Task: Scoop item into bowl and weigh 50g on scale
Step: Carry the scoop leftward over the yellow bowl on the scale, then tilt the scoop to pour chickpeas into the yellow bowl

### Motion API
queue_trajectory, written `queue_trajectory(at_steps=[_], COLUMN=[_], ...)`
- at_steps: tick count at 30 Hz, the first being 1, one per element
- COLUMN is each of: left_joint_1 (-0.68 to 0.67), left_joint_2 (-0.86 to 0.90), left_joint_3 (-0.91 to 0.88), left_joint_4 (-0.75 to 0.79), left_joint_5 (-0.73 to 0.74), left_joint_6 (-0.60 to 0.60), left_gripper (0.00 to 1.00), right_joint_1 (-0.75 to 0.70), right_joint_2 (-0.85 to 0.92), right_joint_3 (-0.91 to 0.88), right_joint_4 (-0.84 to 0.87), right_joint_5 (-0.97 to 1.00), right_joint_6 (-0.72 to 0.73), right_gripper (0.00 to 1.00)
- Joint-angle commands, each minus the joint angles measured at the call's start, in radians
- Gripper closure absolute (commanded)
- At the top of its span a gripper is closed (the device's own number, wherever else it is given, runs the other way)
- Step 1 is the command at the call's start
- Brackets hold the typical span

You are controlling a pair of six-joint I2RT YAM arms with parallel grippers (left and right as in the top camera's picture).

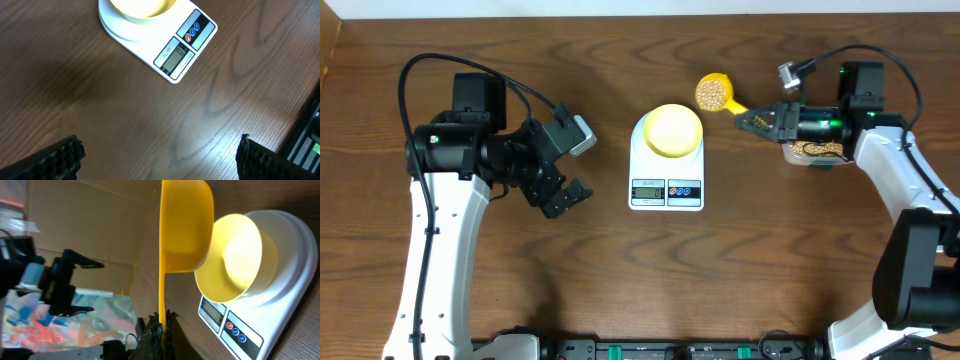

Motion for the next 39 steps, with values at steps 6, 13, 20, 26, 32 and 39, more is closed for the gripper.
queue_trajectory(at_steps=[6,13,20,26,32,39], left_joint_1=[-0.003,-0.003,-0.003,-0.003,-0.003,-0.003], left_joint_2=[0.001,0.001,0.001,0.001,0.001,0.001], left_joint_3=[-0.007,-0.007,-0.007,-0.007,-0.007,-0.007], left_joint_4=[-0.005,-0.005,-0.005,-0.005,-0.005,-0.005], left_joint_5=[0.001,0.001,0.001,0.001,0.001,0.001], left_joint_6=[-0.013,-0.013,-0.013,-0.013,-0.013,-0.013], left_gripper=[0.01,0.01,0.01,0.01,0.01,0.01], right_joint_1=[0.076,0.138,0.182,0.196,0.197,0.197], right_joint_2=[0.01,0.01,0.01,0.01,0.01,0.01], right_joint_3=[0.016,0.016,0.016,0.017,0.017,0.017], right_joint_4=[0.002,0.002,0.002,0.003,0.002,0.002], right_joint_5=[0.187,0.325,0.383,0.401,0.401,0.402], right_joint_6=[-0.063,-0.175,-0.271,-0.304,-0.341,-0.349], right_gripper=[0.99,0.99,0.99,0.99,0.99,0.99])
